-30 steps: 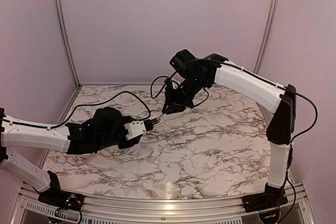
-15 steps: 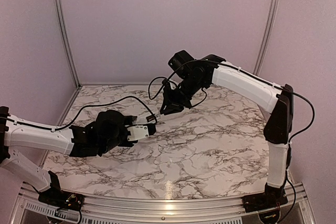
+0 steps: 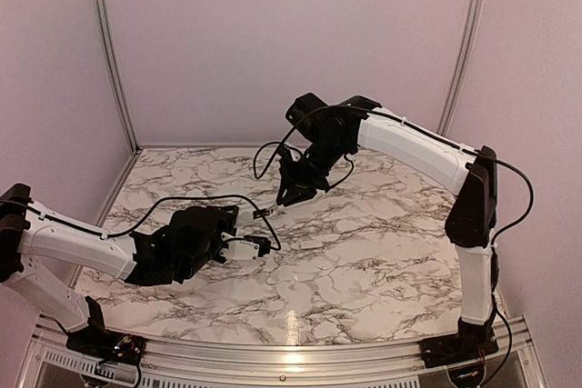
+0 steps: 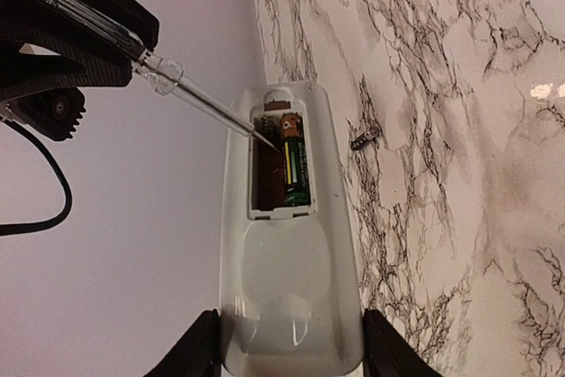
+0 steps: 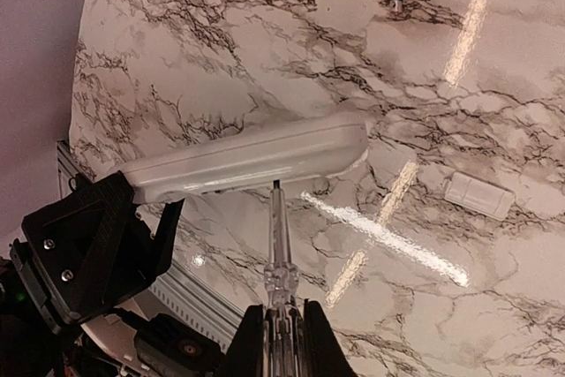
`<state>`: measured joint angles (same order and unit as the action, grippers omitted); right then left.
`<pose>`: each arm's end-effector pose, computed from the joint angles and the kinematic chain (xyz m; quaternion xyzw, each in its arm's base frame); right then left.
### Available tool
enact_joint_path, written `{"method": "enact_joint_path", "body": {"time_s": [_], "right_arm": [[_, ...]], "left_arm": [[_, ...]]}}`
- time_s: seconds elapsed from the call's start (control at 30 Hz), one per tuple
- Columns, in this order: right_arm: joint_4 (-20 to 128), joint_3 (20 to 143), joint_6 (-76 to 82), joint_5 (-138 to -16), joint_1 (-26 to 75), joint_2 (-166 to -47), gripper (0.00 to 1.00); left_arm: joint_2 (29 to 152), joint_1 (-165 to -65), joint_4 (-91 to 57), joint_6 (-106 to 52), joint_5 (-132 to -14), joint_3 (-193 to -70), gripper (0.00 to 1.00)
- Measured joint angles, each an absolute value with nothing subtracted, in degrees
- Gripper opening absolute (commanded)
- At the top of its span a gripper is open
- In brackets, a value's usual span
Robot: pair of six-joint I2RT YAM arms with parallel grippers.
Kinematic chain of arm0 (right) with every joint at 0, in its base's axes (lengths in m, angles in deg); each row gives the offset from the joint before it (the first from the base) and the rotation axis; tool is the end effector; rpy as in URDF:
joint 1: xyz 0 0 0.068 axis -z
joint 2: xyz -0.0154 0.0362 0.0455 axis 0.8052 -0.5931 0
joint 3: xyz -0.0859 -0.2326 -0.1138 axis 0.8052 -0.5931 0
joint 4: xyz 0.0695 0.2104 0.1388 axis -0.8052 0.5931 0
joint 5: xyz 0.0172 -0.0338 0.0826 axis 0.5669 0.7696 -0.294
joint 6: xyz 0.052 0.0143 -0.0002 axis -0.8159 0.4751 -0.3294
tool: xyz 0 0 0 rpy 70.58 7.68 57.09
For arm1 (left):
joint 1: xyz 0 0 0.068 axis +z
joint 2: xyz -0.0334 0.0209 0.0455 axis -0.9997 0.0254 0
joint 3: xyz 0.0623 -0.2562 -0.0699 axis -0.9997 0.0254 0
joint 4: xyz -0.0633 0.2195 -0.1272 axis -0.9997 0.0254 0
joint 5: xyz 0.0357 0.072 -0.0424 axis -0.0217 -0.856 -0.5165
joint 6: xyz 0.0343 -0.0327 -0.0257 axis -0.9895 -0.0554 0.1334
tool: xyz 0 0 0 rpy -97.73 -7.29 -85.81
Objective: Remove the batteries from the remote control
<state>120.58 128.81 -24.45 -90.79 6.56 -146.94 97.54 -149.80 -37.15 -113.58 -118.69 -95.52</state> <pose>0.2937 0.3344 0.3075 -0.1435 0.9515 0.2692 0.0400 0.1590 -0.2444 0.1990 0.6693 0.4601 0.3294 0.4816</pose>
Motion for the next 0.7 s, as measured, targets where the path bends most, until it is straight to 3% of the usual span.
{"method": "enact_joint_path", "body": {"time_s": [0.5,0.7], "right_arm": [[120.1,118.7,-22.0,-95.1,6.7,-143.7,0.0],[125.6,107.3,-20.7,-98.0,6.6,-139.0,0.0]], "left_arm": [[104.3,-151.2,-46.3,-125.8,-121.3,-93.6,0.0],[106.9,-150.4,-53.9,-125.5,-127.4,-94.1,0.0]]}}
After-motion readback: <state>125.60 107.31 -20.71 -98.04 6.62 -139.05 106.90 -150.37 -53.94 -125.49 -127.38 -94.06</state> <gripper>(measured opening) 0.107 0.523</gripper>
